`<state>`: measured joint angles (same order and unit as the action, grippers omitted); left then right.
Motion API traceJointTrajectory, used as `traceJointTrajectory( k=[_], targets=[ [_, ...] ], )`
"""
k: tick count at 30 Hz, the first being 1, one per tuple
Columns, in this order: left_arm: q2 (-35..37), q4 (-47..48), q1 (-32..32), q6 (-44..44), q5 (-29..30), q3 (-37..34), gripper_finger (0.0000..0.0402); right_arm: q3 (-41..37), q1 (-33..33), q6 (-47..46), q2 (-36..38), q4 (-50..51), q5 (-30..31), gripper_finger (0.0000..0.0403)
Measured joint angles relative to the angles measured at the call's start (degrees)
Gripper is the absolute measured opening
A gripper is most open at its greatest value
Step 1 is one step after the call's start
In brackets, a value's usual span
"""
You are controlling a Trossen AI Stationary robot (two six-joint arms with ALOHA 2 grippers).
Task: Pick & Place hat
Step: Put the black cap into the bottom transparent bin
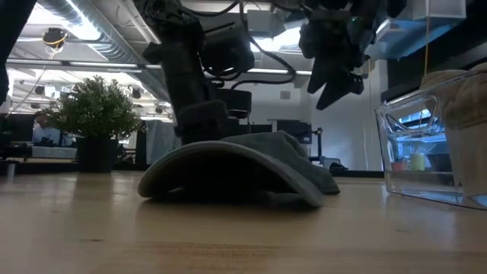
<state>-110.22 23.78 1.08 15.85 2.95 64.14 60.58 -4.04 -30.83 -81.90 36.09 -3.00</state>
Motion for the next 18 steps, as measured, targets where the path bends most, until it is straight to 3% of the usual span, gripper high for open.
traceJointTrajectory(
  k=[2,10,18],
  targets=[
    [-0.1,-0.2,0.5,-0.9,1.3,0.0,0.001,0.0,-1.3,1.1,0.1,0.1,-0.4,0.0247],
    [3.5,0.9,2.2,-5.2,7.9,-0.5,0.0004,0.0,-4.2,2.8,0.3,1.8,-2.0,0.0247],
    [10.6,-0.8,2.1,-7.7,8.6,-0.3,0.0003,0.0,-5.6,2.7,3.7,5.4,-4.4,0.0247]
  ],
)
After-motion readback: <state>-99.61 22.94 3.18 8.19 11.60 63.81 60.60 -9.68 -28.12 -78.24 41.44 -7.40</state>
